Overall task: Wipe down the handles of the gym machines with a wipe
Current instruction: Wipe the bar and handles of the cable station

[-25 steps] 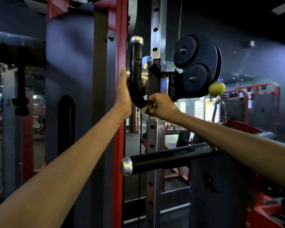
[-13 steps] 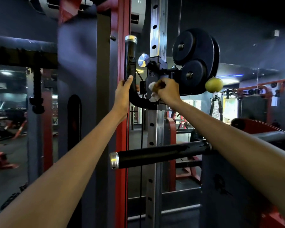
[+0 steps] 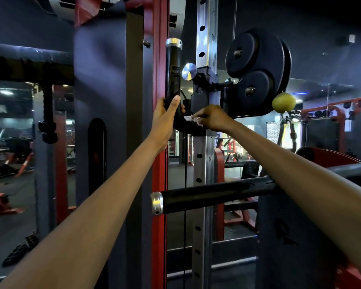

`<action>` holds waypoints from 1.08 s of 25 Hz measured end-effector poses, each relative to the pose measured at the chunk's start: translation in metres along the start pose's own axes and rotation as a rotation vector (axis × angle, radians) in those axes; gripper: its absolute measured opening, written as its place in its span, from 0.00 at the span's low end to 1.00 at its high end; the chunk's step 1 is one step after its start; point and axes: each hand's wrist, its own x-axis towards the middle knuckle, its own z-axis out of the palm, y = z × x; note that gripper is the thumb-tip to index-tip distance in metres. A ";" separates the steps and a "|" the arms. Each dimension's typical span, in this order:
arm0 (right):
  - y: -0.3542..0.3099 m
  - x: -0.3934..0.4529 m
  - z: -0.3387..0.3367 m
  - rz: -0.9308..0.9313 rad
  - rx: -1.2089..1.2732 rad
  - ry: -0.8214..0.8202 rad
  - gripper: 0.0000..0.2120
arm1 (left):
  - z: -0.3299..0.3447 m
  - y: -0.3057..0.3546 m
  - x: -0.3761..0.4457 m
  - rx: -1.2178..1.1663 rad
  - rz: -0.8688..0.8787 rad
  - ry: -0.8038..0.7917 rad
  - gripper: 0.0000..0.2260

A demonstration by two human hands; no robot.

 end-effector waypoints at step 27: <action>-0.020 -0.031 0.019 0.001 0.054 0.169 0.08 | 0.009 0.008 -0.006 0.120 -0.070 0.059 0.06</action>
